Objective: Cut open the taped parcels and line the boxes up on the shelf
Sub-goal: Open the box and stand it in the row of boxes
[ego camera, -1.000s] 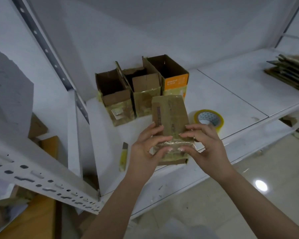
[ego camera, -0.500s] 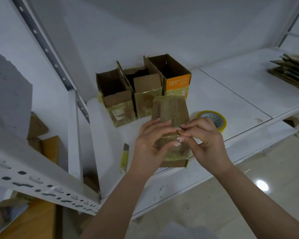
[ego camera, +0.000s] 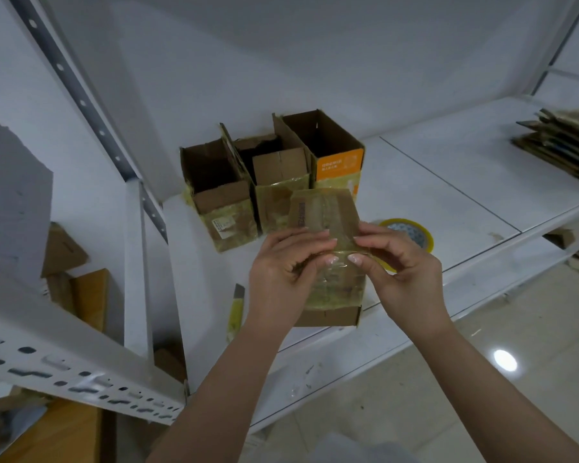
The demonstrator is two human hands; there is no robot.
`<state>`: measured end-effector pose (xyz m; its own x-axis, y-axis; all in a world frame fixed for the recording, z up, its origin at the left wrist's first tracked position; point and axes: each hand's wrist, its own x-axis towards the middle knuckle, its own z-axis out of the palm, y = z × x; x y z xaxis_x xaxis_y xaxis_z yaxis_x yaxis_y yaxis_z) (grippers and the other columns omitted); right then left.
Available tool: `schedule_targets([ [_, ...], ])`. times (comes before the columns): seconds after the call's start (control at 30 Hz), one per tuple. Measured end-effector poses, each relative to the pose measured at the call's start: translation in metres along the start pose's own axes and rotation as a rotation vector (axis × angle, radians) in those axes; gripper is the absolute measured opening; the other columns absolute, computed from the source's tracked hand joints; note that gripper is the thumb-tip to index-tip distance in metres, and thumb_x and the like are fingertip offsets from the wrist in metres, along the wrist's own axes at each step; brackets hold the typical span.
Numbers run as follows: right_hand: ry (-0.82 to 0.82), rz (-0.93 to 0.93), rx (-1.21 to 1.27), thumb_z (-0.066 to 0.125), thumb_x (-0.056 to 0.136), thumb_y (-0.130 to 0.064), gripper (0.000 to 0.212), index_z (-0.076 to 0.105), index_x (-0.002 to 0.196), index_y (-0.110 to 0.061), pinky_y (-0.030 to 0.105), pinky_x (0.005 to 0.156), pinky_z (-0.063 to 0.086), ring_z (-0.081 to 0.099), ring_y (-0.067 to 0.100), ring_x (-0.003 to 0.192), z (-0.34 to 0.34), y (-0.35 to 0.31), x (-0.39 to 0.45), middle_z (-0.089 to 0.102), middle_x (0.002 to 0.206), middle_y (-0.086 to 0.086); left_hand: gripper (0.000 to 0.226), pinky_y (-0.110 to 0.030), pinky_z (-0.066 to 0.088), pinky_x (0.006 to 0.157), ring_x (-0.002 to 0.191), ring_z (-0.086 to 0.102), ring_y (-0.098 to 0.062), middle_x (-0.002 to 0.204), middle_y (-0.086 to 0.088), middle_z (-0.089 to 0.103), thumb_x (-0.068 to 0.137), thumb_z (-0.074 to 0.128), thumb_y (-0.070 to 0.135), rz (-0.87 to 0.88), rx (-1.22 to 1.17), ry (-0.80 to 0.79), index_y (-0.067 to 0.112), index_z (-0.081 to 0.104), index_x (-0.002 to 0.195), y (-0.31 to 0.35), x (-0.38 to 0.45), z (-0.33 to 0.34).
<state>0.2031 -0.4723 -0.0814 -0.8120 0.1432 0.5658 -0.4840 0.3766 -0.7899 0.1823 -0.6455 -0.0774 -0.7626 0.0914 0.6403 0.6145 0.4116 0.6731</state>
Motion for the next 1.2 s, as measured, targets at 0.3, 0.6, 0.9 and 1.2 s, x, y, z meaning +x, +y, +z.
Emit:
schedule_targets([
  [0.3,-0.119,-0.045,-0.154,0.079,0.078,-0.016,0.026,0.071,0.102,-0.014,0.031,0.096,0.049,0.059,0.017,0.114,0.001,-0.009,0.008,0.065,0.117,-0.005,0.019,-0.039,0.054,0.094,0.104,0.069,-0.017,0.098,-0.005,0.074,0.078,0.076,0.002,-0.072,-0.152,0.068,0.006,0.075,0.097,-0.001,-0.003,-0.005],
  [0.6,-0.105,-0.037,-0.194,0.083,0.074,-0.013,0.026,0.074,0.099,-0.017,0.029,0.089,0.049,0.058,0.021,0.110,0.010,-0.018,0.018,0.067,0.106,-0.009,0.018,-0.033,0.055,0.091,0.114,0.061,-0.004,0.118,-0.001,0.068,0.087,0.071,0.010,-0.202,-0.221,0.090,0.008,0.073,0.104,0.003,-0.004,-0.006],
  [0.9,-0.031,-0.046,-0.224,0.084,0.072,-0.017,0.019,0.075,0.086,-0.025,0.020,0.081,0.045,0.060,0.023,0.102,0.018,-0.018,0.021,0.067,0.098,-0.015,0.022,-0.028,0.047,0.103,0.120,0.060,-0.011,0.117,-0.004,0.069,0.089,0.064,0.001,-0.196,-0.231,0.130,0.003,0.071,0.110,0.007,-0.004,0.003],
  [1.2,-0.049,0.047,-0.061,0.082,0.075,-0.016,0.026,0.069,0.081,-0.037,0.045,0.090,0.052,0.064,0.014,0.105,0.009,-0.029,0.038,0.070,0.097,-0.013,0.036,-0.026,0.043,0.107,0.130,0.051,-0.005,0.135,0.001,0.061,0.097,0.056,0.031,-0.350,-0.383,0.040,0.018,0.061,0.130,0.016,0.010,-0.016],
])
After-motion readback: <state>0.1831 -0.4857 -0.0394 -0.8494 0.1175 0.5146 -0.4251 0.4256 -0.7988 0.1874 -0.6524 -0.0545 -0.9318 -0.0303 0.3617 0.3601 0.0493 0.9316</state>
